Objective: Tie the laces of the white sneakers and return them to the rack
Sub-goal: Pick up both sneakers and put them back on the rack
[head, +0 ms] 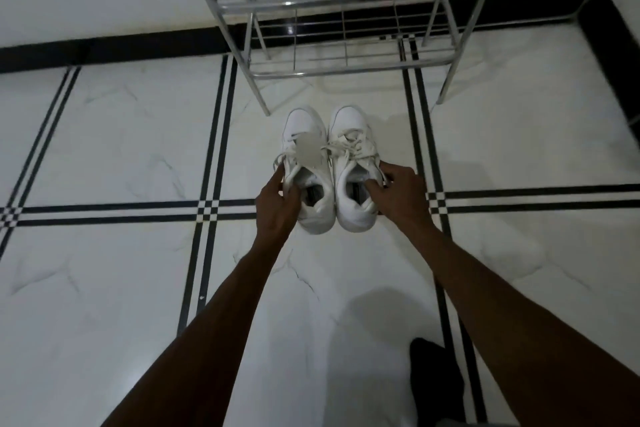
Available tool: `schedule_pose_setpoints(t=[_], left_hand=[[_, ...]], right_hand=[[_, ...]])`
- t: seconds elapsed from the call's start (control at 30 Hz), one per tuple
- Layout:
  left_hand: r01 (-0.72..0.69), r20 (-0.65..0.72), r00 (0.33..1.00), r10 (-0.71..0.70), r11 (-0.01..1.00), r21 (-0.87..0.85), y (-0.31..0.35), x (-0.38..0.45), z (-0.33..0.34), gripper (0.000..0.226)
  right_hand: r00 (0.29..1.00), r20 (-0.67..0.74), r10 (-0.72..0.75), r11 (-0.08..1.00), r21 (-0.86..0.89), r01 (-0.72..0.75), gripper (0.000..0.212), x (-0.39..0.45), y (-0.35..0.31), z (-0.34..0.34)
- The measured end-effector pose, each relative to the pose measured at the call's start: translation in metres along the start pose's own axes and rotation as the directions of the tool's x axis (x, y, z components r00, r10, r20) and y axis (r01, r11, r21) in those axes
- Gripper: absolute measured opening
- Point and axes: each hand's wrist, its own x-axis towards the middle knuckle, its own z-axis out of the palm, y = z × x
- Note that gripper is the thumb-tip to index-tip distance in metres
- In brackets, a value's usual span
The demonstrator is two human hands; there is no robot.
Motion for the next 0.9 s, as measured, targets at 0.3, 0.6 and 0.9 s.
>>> schedule_pose_setpoints(t=[0.3,0.6,0.9], left_hand=[[0.008,0.009,1.0,-0.008,1.0,-0.019,0.192,-0.041,-0.071,0.054],[0.015,-0.009,1.0,-0.015,1.0,-0.007,0.333,-0.016,-0.108,0.057],[0.023,0.018,1.0,-0.023,0.999,0.037,0.365,0.095,-0.105,0.056]], right_hand=[[0.998,-0.059,0.015,0.997,0.076,-0.011,0.03,0.011,-0.15,-0.148],[0.999,-0.003,-0.048,0.998,0.029,0.048,0.037,0.083,-0.251,-0.246],[1.0,0.011,-0.016,1.0,0.024,0.016,0.022,0.188,-0.273,-0.219]])
